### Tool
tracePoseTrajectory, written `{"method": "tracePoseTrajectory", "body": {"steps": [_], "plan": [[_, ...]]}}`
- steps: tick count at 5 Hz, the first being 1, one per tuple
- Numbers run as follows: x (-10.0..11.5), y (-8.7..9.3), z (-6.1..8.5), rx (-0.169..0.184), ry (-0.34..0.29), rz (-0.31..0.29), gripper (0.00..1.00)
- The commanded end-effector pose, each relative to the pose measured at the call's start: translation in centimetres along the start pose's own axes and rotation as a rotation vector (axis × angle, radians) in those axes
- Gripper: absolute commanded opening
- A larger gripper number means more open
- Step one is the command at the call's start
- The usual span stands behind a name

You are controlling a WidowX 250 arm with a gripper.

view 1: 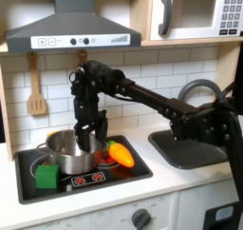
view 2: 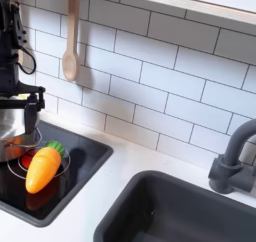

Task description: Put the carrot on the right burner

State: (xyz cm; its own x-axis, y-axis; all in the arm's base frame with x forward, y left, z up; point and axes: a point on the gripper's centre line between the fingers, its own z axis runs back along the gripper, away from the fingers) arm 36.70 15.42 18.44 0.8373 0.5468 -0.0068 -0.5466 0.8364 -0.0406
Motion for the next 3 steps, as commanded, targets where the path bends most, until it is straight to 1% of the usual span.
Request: {"method": "tracePoseTrajectory", "body": {"steps": [1, 2, 3], "plan": [[0.01, -0.15, 0.28, -0.009, -0.008, -0.002, 1.0], [-0.1, -0.75, 0.88, -0.032, -0.012, -0.008, 1.0], [-0.32, -0.88, 0.87, -0.042, -0.005, -0.011, 1.0]]}}
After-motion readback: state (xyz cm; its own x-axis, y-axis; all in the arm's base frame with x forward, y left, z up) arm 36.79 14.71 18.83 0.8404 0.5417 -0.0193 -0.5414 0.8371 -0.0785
